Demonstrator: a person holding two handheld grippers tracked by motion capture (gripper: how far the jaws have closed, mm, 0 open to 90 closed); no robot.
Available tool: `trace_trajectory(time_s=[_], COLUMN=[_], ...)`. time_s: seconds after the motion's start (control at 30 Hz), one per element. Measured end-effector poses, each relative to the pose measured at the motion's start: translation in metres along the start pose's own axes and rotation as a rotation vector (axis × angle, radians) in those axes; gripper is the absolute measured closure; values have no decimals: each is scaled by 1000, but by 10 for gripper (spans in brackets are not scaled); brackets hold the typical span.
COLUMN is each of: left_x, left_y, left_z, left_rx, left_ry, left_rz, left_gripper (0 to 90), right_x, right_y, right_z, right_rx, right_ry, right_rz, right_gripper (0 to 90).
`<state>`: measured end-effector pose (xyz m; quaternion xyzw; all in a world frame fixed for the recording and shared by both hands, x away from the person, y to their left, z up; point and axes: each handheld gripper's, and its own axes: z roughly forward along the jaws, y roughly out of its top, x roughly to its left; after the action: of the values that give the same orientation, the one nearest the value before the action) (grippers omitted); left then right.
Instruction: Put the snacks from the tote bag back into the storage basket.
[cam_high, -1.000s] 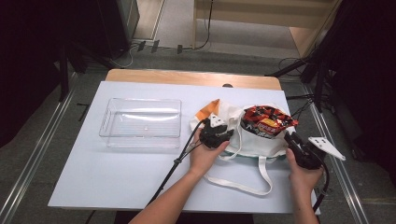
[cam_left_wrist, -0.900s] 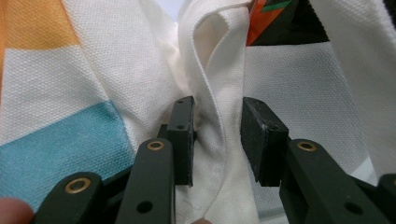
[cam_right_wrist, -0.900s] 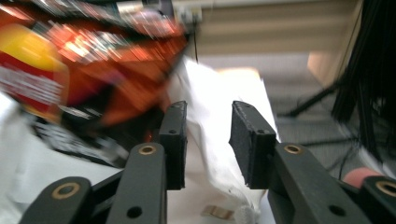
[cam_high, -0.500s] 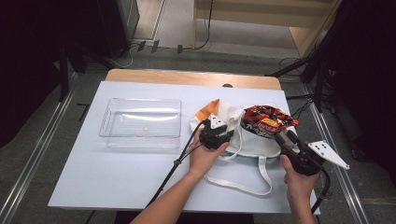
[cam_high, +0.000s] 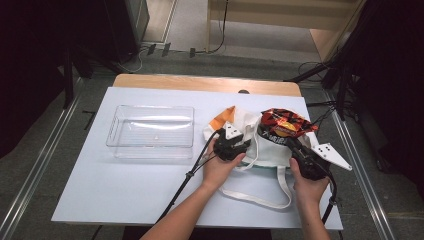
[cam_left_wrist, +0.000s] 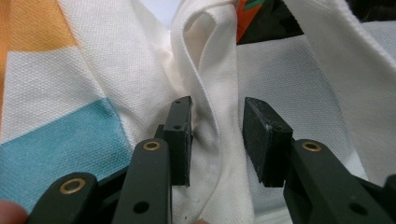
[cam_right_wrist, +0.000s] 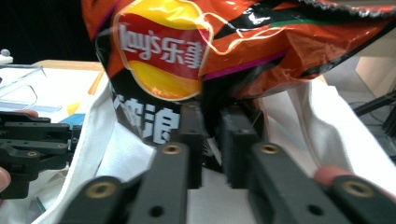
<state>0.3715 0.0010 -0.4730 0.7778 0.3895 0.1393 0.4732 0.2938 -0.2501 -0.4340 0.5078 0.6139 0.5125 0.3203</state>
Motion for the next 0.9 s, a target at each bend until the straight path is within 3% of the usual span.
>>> trace_trajectory(time_s=[0.13,0.37,0.43,0.63,0.8,0.9], left_x=[-5,-7,-9,-12,-15,-15], left_y=[-1,-1,-1,-2,-2,-2], left_z=[0,0,1,2,3,3], left_rx=[1,-8,-9,-10,2,6], left_ry=[17,10,14,22,39,43], left_rz=[33,56,65,83,120,120], left_gripper=[623,616,615,616,615,615], right_x=[3,5,4,-2,2,9], right_y=[6,26,33,47,52,54], right_z=[-6,-20,-23,-34,-44,-47], right_rx=[-27,-125,-149,-215,-265,-292], right_ry=[7,28,30,21,39,67], right_rz=[-11,35,13,28,19,-2], right_gripper=[900,900,900,900,900,900])
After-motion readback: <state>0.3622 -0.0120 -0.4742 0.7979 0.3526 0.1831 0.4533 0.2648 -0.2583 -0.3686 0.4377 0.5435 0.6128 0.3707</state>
